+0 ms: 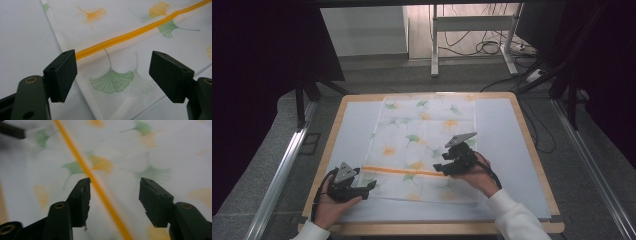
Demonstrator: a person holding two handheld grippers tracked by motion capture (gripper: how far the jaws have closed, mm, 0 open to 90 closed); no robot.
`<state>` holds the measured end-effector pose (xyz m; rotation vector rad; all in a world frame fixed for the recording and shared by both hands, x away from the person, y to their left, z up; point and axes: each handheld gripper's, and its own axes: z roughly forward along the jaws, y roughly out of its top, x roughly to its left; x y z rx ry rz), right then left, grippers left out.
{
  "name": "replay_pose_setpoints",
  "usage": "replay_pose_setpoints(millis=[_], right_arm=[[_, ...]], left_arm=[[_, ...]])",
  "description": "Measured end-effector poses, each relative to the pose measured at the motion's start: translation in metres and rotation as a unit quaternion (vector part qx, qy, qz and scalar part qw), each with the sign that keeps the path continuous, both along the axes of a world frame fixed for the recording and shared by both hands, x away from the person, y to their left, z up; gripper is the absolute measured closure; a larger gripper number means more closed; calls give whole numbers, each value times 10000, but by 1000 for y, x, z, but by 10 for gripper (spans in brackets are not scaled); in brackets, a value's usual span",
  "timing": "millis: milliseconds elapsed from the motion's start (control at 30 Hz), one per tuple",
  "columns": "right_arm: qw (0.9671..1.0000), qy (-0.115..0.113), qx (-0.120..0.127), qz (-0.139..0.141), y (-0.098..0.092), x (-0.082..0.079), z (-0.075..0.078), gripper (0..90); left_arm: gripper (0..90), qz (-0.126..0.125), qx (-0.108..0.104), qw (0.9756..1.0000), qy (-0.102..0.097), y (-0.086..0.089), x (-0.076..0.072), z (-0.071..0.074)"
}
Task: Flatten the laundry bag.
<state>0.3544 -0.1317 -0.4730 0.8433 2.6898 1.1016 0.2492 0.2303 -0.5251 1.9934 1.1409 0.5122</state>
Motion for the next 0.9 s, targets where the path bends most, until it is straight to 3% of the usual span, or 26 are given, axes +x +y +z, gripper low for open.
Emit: replay_pose_setpoints(millis=[33, 100, 200, 233, 267, 367, 400, 600, 900], right_arm=[[10000, 0, 0, 0, 0, 0, 0, 407], [9994, 41, -72, 324, 17, -22, -6, 363], [9976, 146, -119, 662, 38, -36, -14, 351], [9976, 146, -119, 662, 38, -36, -14, 351], [9961, 173, -183, 848, 55, -43, -19, 346], [9943, 163, -216, 1029, 71, -49, -24, 341], [9926, 143, -313, 1166, 85, -53, -30, 341], [9880, -14, -686, 1381, 110, -60, -44, 337], [9851, -246, -1029, 1358, 115, -62, -51, 348]], left_arm=[[224, 0, 0, 10000, 0, 0, 0, 0], [223, 14, 6, 10000, 2, 0, 0, 0], [223, 44, 19, 10000, -4, 1, 1, 0], [222, 44, 19, 10000, -4, 1, 1, 0], [222, 60, 30, 10000, -3, 1, 1, 0], [221, 88, 22, 10000, -16, 2, 0, 0], [221, 107, 8, 9999, -14, 2, 1, -1], [219, 73, 36, 10000, -21, 2, 0, -1], [218, 66, 51, 10000, -19, 2, 0, -1]])
